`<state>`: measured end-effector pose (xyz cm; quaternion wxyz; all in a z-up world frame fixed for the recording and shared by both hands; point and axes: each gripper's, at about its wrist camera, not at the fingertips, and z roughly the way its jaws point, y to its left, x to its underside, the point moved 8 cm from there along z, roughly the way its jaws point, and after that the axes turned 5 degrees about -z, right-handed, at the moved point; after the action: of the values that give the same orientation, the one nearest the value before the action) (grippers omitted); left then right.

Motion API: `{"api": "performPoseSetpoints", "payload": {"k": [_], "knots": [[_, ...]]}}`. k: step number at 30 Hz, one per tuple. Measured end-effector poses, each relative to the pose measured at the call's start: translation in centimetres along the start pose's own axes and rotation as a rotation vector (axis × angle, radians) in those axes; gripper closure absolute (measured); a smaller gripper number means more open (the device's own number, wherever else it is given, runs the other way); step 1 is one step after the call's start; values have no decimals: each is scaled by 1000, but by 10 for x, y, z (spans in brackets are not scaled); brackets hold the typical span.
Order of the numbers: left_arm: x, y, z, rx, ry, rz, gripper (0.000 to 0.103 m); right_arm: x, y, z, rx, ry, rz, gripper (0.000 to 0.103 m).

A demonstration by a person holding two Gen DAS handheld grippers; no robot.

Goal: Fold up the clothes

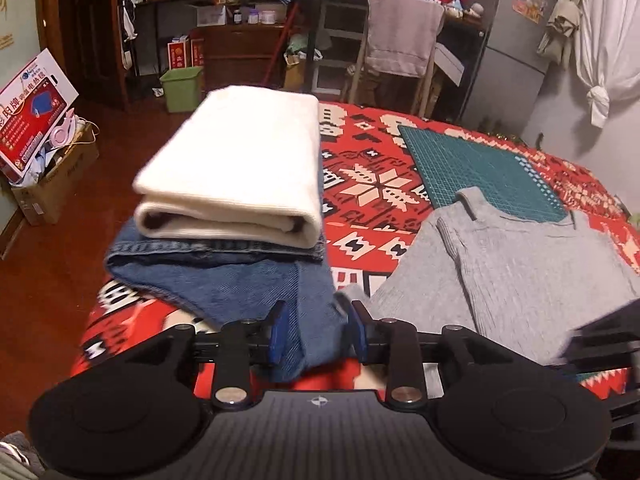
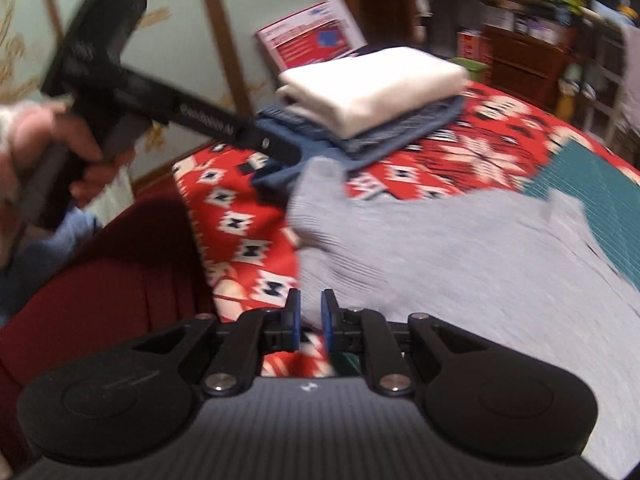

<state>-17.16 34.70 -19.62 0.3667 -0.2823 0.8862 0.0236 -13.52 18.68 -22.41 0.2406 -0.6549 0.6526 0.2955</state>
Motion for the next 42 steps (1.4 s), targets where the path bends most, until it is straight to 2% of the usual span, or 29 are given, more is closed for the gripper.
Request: {"api": "performPoseSetpoints", "payload": {"k": [5,9,12,15,17,18,19,24,28,31,35,38,42], "knots": [[14,11,-20,40,-16,-88,67,-5,15,29,35,44,-70,87],[18,12,-17,59,1,-118,68,-7,15,33,68,26,-100,86],[18,10,-15,82,-6,-141,68,-7,7,33,131,25,-117,86],[22,9,-11,96,4,-147,68,-5,2,35,111,30,-98,86],[24,11,-9,95,11,-151,68,-4,-2,34,94,24,-68,89],[25,12,-8,92,13,-153,68,-5,-5,34,82,17,-39,99],[26,13,-8,90,15,-155,68,-5,-11,32,62,9,10,100],[27,20,-8,83,12,-178,68,4,-64,16,-44,-56,432,101],[28,19,-6,85,22,-182,68,21,-102,4,-32,-86,591,99],[32,13,-2,92,37,-168,68,28,-109,0,2,-91,569,95],[34,4,-1,95,46,-137,68,26,-112,-7,37,-120,553,94],[35,4,0,95,51,-137,68,16,-103,-18,57,-143,457,94],[36,5,1,92,54,-143,68,-7,-74,-27,93,-145,237,91]]}}
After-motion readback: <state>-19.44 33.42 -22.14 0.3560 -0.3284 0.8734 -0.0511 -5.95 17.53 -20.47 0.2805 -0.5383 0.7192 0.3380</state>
